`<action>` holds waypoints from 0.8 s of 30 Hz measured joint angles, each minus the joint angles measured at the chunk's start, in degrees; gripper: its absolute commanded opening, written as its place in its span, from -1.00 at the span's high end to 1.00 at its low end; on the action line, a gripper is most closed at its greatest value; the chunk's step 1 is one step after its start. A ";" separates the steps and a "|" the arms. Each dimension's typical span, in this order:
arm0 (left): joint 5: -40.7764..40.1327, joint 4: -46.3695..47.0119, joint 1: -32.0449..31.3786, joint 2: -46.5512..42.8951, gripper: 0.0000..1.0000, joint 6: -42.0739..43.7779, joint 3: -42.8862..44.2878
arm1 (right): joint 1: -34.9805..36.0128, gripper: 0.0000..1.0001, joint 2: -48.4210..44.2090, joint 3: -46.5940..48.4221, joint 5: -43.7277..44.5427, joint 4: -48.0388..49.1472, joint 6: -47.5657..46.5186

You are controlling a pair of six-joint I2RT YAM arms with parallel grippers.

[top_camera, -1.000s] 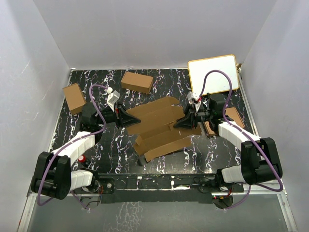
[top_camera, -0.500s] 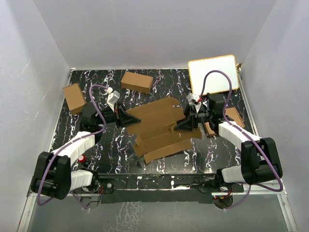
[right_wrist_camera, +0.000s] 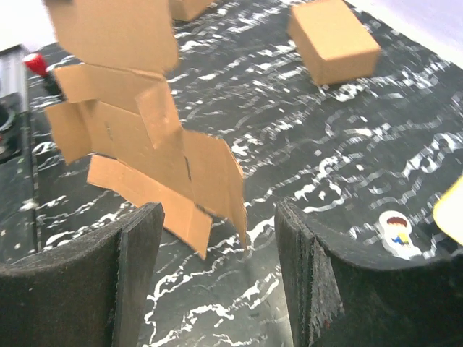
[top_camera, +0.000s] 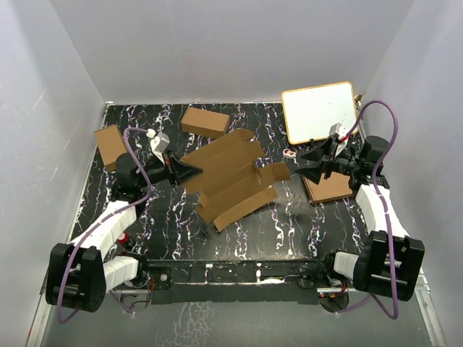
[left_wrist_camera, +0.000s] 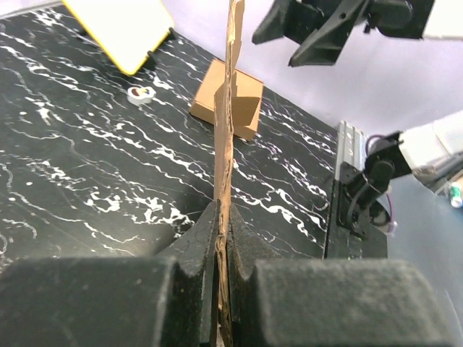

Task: Fold the paper box

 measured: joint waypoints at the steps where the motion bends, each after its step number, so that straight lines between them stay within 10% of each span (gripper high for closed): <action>1: -0.26 0.35 0.70 -0.04 1.00 -0.52 0.00 | -0.61 -0.34 0.00 -0.24 1.62 0.94 1.36; 24: 2.64 45.22 6.23 14.82 1.00 -42.01 -5.20 | 4.11 0.24 14.91 -5.75 19.17 13.22 15.50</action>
